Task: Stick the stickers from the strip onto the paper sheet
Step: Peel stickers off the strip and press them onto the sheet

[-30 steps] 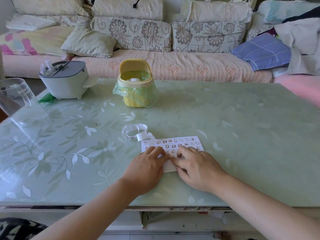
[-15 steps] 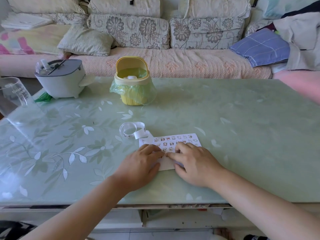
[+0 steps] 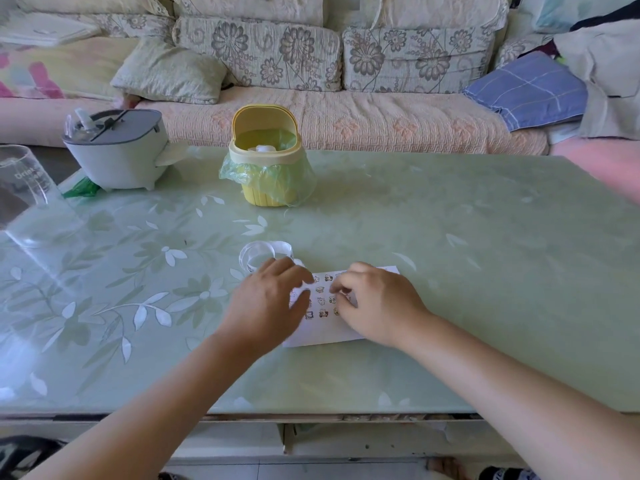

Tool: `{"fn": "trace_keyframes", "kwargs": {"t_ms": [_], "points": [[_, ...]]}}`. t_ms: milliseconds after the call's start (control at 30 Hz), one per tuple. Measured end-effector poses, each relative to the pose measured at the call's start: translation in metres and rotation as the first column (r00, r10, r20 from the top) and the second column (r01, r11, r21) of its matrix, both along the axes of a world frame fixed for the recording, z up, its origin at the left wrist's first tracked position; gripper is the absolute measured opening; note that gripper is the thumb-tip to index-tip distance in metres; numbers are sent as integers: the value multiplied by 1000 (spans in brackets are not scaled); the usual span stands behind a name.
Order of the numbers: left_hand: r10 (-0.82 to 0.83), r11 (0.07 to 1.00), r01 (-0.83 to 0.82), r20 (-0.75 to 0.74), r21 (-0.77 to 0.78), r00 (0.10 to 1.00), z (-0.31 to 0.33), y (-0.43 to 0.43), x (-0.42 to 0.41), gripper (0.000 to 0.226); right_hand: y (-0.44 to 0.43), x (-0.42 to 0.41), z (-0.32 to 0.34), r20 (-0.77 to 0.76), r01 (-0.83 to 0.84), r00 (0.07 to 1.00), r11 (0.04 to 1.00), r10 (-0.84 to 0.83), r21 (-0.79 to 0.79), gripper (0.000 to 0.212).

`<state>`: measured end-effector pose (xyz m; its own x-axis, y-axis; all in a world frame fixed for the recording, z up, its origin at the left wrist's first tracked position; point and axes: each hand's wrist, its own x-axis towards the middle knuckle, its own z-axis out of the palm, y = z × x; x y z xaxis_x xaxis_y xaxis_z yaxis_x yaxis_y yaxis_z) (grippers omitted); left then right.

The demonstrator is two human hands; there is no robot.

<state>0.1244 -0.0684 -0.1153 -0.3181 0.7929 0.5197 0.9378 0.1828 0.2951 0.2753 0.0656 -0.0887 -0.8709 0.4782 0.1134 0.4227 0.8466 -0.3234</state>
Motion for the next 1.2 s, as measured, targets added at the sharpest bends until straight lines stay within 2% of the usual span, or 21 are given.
{"fn": "trace_keyframes", "kwargs": {"t_ms": [67,167,333,500,600,700,767,867,967,1100,1200], "points": [[82,995,-84,32,51,996,7,2,-9,13,0,-12,5,-41,41,998,996,-45,-83,23],[185,982,-189,99,29,978,12,4,-23,22,3,-28,12,-77,64,994,982,-79,-178,22],[227,973,-219,168,-65,959,11,12,-32,32,6,-52,17,-120,89,983,936,-137,-342,22],[298,951,-266,234,-159,926,16,19,-31,18,8,-70,13,-130,104,976,894,-177,-435,18],[318,948,-276,476,-159,820,24,19,-33,11,6,-78,14,-157,96,967,859,-200,-503,14],[218,968,-237,728,-78,650,30,19,-35,6,2,-84,16,-223,38,950,794,-216,-607,11],[155,975,-219,818,-36,554,31,17,-35,8,0,-86,18,-274,5,930,753,-245,-658,10],[106,980,-200,877,-12,468,31,14,-36,10,-4,-89,21,-311,-20,900,685,-304,-728,11],[93,983,-186,890,-9,446,31,12,-36,9,-7,-91,23,-333,-42,888,663,-318,-747,15],[78,981,-196,915,2,396,31,11,-36,9,-6,-94,23,-361,-18,895,787,-263,-617,16],[50,976,-218,943,25,329,32,9,-37,9,-6,-96,21,-382,-9,886,814,-263,-581,14]]}}
